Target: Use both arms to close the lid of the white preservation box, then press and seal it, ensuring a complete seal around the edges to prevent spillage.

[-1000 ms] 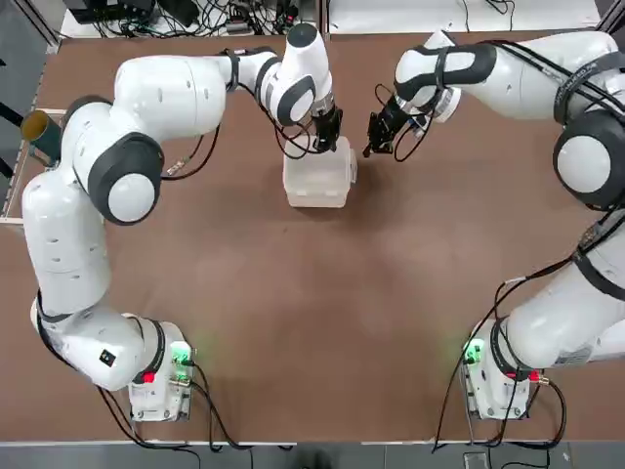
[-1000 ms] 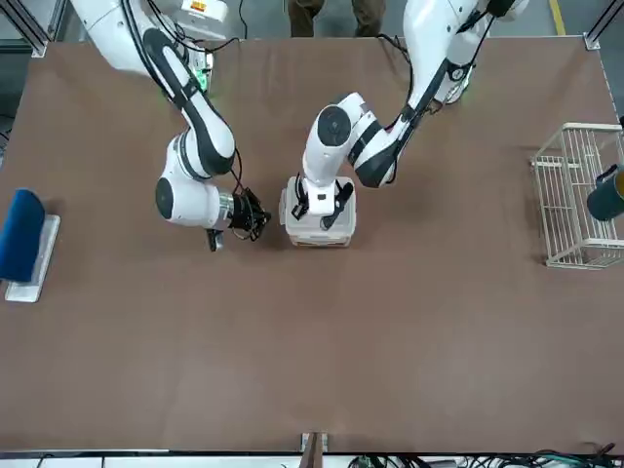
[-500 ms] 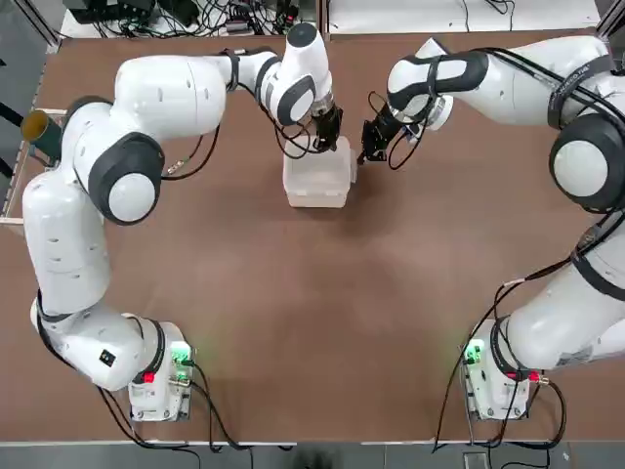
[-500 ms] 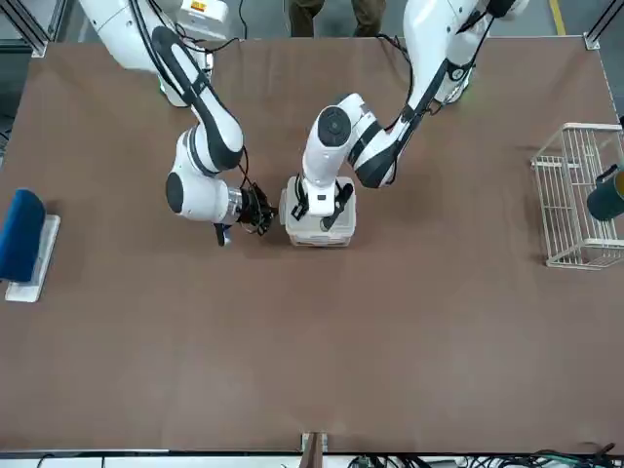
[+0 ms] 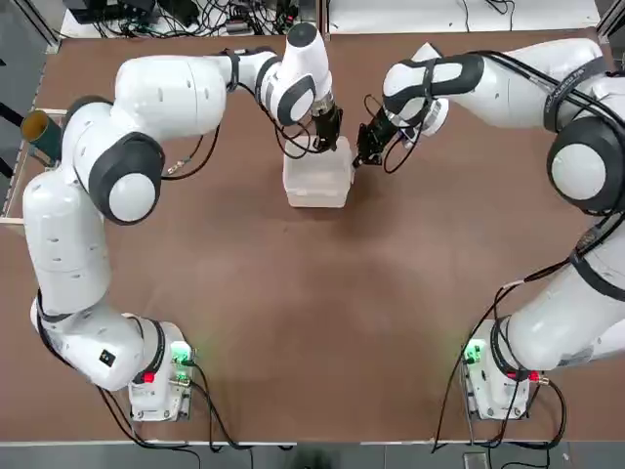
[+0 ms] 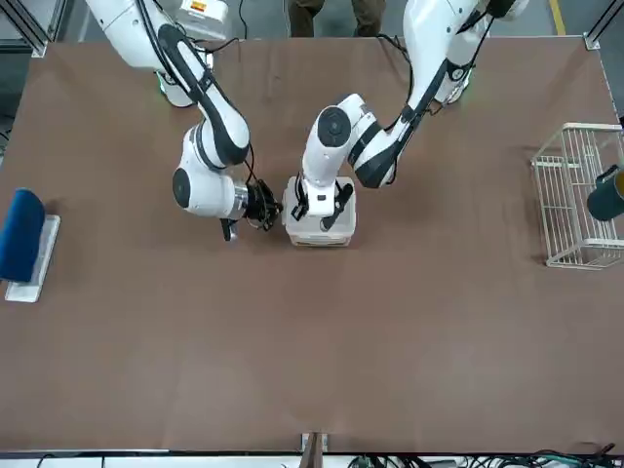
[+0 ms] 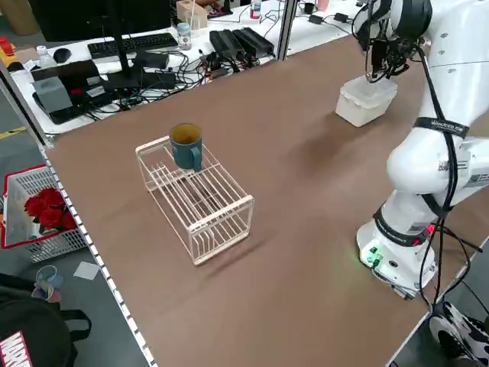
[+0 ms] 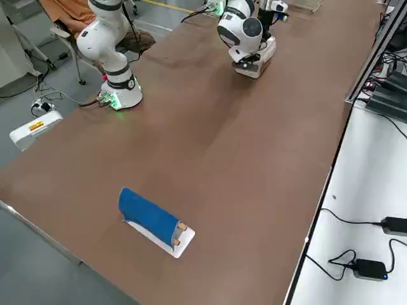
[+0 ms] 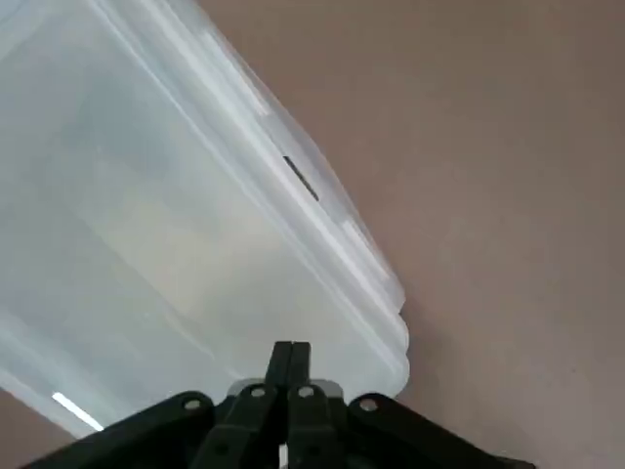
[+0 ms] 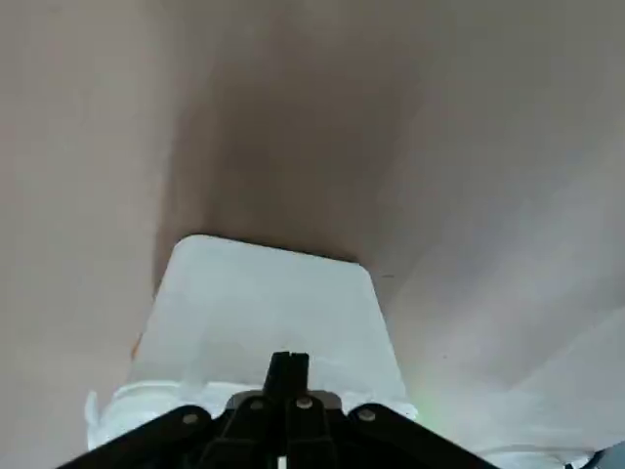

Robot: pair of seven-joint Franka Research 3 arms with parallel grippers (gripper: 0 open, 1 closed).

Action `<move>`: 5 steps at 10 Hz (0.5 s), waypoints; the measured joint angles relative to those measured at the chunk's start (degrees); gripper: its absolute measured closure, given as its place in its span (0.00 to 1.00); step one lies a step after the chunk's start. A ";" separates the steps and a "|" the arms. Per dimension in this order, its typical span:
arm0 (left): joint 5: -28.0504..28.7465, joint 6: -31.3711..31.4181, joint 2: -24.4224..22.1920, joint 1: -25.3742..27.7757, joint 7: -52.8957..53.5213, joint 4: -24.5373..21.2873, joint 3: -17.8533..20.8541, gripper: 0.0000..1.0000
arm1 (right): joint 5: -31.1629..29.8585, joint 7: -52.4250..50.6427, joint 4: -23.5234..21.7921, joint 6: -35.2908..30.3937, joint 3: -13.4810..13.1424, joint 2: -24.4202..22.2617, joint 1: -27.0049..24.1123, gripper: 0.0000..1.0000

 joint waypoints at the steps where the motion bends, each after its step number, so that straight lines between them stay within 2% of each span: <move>1: 0.00 0.00 0.00 0.00 0.00 0.01 0.01 0.99 | 0.08 0.00 -0.09 0.30 -0.06 -0.05 0.18 0.99; 5: 0.00 0.01 0.04 0.00 0.00 0.05 0.03 0.99 | 0.19 -0.07 -0.17 0.59 -0.10 -0.07 0.30 0.99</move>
